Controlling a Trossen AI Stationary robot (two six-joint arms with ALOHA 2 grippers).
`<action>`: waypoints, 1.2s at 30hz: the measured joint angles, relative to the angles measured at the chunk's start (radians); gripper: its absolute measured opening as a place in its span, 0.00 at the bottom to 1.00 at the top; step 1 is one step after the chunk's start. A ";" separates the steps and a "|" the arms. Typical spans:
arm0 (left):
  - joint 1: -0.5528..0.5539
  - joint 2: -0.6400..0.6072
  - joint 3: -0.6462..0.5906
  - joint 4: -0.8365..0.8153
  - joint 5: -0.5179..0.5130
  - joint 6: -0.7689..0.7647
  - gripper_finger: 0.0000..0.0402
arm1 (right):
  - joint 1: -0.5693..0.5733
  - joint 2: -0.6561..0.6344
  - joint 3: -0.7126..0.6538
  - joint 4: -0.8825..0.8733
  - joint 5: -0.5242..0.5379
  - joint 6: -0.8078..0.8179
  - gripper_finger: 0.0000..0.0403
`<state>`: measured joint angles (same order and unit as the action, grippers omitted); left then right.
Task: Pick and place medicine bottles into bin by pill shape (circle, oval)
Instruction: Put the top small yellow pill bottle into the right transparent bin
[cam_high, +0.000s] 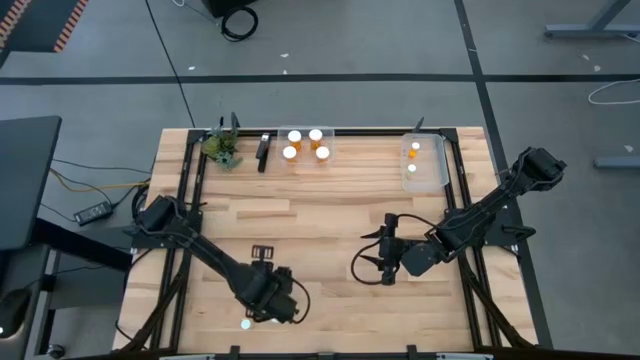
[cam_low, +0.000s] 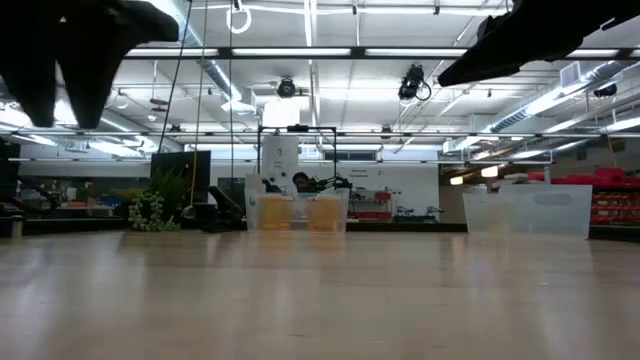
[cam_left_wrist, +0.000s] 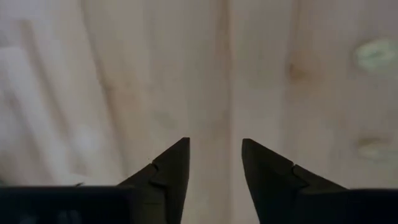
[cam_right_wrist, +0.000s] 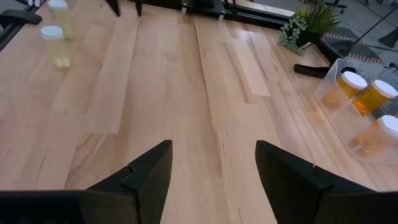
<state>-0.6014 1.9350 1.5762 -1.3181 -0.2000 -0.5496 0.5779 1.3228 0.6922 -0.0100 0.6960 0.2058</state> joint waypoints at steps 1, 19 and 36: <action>0.000 0.000 0.000 0.009 0.021 -0.027 0.40 | -0.001 0.000 0.000 0.002 0.000 0.001 0.59; -0.106 0.010 0.000 0.200 0.092 -0.094 0.80 | -0.006 0.000 0.000 0.029 0.000 -0.024 0.59; -0.095 0.092 0.001 0.292 0.148 -0.041 0.81 | -0.006 0.000 0.000 0.028 -0.001 -0.023 0.59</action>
<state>-0.6968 2.0267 1.5770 -1.0261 -0.0517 -0.5910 0.5716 1.3228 0.6918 0.0181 0.6953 0.1825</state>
